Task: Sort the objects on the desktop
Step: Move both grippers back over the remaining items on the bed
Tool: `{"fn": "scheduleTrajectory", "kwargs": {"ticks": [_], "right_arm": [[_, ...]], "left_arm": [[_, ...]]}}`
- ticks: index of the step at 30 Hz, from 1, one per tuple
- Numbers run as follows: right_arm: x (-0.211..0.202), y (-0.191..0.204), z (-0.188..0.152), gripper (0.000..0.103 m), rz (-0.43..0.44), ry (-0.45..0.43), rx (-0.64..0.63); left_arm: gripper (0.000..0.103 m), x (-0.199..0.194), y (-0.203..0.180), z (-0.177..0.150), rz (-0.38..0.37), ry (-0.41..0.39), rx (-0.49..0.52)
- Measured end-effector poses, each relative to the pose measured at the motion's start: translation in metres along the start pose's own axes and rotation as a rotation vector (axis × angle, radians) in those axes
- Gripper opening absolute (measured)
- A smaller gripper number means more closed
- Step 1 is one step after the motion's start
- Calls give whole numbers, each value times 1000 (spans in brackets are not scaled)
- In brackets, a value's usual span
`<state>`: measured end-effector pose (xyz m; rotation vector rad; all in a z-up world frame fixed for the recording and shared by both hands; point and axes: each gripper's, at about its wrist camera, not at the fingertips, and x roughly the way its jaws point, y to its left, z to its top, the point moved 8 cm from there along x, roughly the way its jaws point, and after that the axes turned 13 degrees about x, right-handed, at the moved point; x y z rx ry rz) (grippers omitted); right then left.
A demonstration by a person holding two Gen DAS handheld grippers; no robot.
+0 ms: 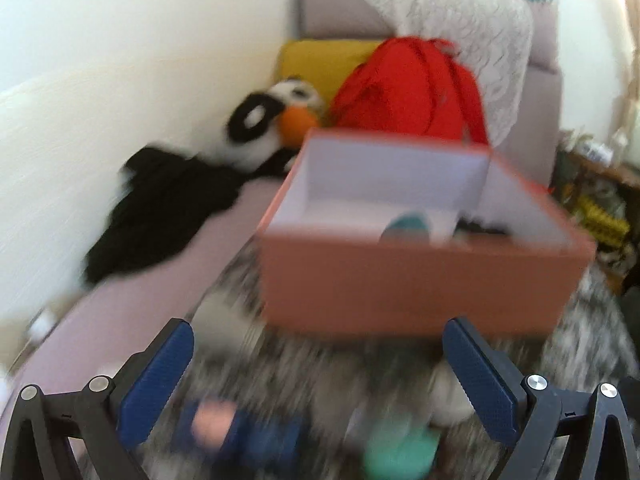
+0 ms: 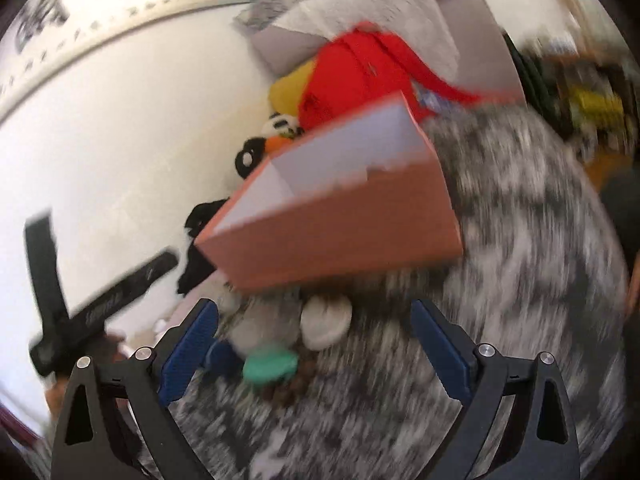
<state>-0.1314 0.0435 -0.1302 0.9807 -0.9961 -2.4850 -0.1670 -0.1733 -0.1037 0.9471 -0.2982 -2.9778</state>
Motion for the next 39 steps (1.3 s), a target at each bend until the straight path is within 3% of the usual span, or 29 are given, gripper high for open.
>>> {"fn": "scheduleTrajectory", "kwargs": {"ticks": [3,5,12,16,18,21,32,39], "right_arm": [[4,-16,-24,99,4,72,61],[4,-25,-24,99,-27,53,44],[-4,-65,-14,99,-106,22,127],[-14,-68,-16,99,-225,-22,-20],[-14,-67,-21,98,-273,-15,-99],[-17,-64,-27,99,-290,-6,-166],[-23,-36,-43,99,-253,11,-329],[-26,-45,-41,99,-246,22,-273]], "left_arm": [[103,-9,-13,-31,-23,79,-13],[103,-12,-31,-37,-40,113,33],[103,-45,-98,-14,-45,64,151],[103,-56,-136,-18,-64,85,244],[102,-61,-148,-24,-29,106,316],[102,-70,-145,-30,-7,117,341],[102,-72,-112,-50,27,204,222],[102,-71,-88,-53,45,201,166]]}}
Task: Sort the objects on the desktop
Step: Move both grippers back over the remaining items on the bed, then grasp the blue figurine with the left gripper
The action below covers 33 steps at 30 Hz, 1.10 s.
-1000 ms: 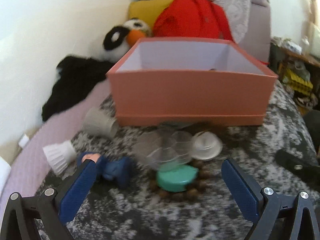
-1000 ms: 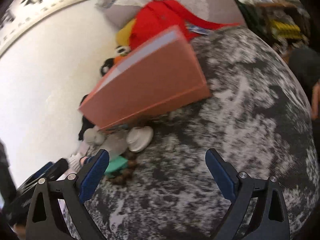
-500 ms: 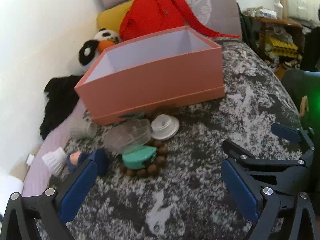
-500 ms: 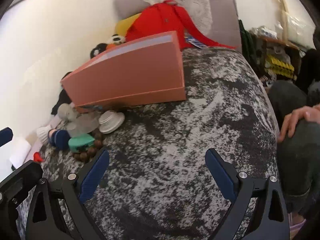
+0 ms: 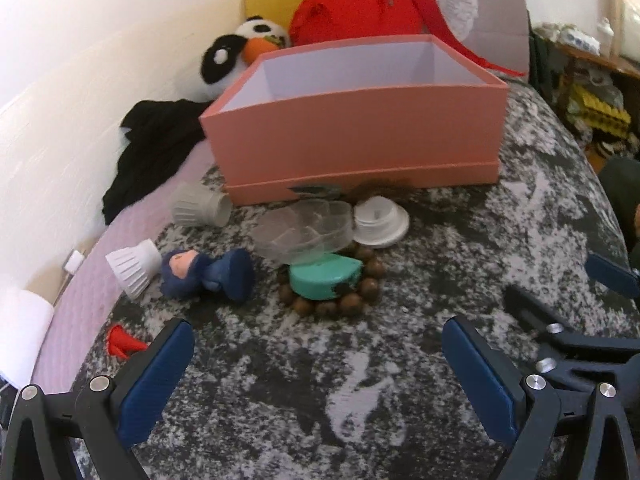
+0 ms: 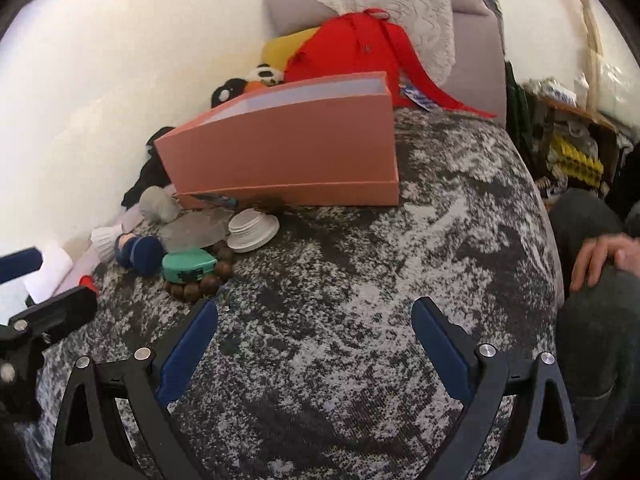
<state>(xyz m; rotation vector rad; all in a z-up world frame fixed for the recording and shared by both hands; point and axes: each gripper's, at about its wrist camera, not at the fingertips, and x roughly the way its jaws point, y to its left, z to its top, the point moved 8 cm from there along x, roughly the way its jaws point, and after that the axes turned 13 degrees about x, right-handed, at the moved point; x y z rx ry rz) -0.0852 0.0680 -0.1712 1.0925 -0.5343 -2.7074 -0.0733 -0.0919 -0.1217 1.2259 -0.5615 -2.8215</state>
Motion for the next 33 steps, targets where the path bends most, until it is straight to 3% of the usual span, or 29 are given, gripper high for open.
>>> {"fn": "scheduleTrajectory", "kwargs": {"ticks": [4,9,16,21,26,33], "right_arm": [[3,-17,3,99,-6,14,96],[6,-35,7,99,-1,38,227],[-1,-44,12,99,57,52,356],[0,-41,10,100,103,81,399],[7,-40,7,100,83,92,393],[30,-46,-3,100,44,135,401]], "left_arm": [[102,7,35,-14,22,15,-70],[102,23,93,-55,2,76,-187],[102,40,150,-90,50,61,-266],[102,66,144,-79,-8,33,-226],[102,98,107,-49,-76,25,-69],[102,159,106,-22,-134,74,-73]]}}
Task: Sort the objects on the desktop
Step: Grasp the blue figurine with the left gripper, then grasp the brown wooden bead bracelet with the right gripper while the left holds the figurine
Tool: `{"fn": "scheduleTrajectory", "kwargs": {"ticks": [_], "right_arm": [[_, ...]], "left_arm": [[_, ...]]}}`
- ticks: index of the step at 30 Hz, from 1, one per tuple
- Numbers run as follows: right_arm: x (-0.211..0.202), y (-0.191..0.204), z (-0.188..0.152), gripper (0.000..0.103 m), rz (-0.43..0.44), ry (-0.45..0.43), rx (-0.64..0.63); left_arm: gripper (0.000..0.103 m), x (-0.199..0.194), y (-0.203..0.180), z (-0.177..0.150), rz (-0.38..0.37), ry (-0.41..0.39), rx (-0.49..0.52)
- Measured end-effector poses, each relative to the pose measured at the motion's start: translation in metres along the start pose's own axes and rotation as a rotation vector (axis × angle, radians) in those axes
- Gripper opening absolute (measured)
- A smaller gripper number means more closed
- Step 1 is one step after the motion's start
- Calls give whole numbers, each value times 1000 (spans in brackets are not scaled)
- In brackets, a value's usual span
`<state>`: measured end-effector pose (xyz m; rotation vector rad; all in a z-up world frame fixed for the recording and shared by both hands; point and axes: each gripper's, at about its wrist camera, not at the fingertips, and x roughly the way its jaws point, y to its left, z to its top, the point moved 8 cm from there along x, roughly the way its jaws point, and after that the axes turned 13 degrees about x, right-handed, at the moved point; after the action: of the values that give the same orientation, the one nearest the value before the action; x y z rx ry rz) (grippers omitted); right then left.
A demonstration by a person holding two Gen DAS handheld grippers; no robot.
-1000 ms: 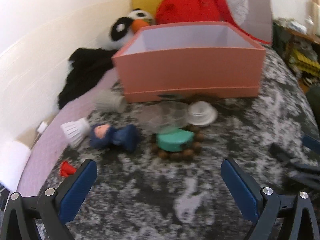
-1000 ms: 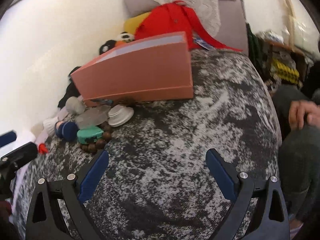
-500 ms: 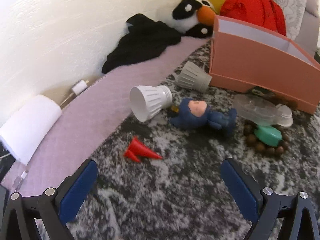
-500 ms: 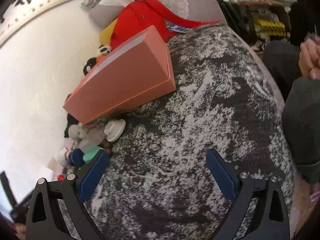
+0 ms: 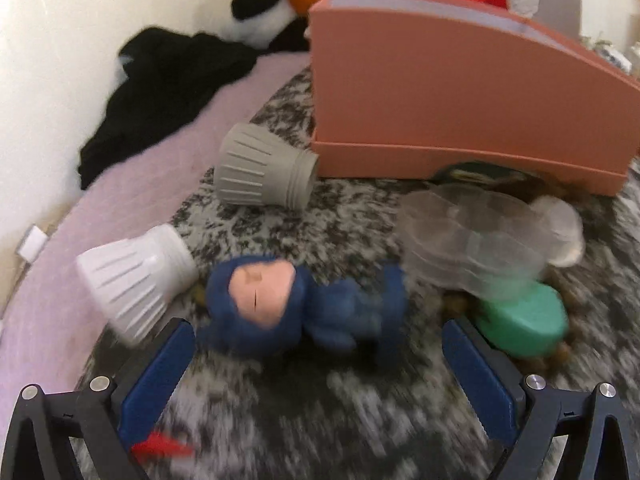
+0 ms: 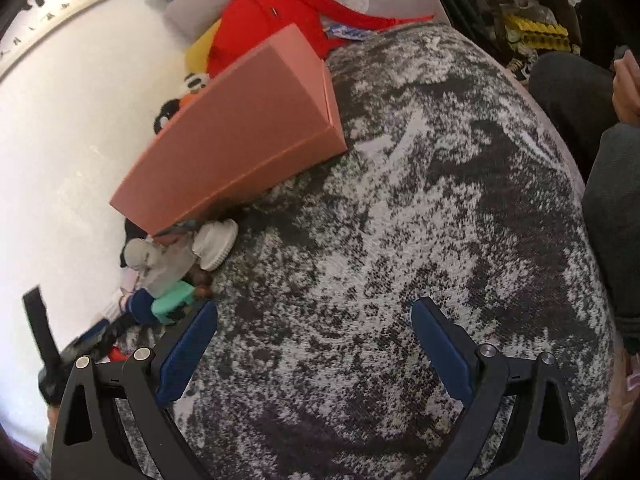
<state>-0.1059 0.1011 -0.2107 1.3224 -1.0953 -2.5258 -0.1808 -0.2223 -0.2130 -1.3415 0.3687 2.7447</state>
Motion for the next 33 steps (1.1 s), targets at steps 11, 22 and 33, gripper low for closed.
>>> {"fn": "scheduleTrajectory", "kwargs": {"ticks": [11,22,33], "right_arm": [[15,6,-1,100,-21,-33,-72],[13,68,-33,77,216,65,-243],[103,87,-48,20,293,344,-23]], "left_arm": [[83,43,19,-1,-15,-6,-61],[82,-21,-24,-56,-105,-46,-52],[82,-20,-29,-64,-166,-77,-36]]}}
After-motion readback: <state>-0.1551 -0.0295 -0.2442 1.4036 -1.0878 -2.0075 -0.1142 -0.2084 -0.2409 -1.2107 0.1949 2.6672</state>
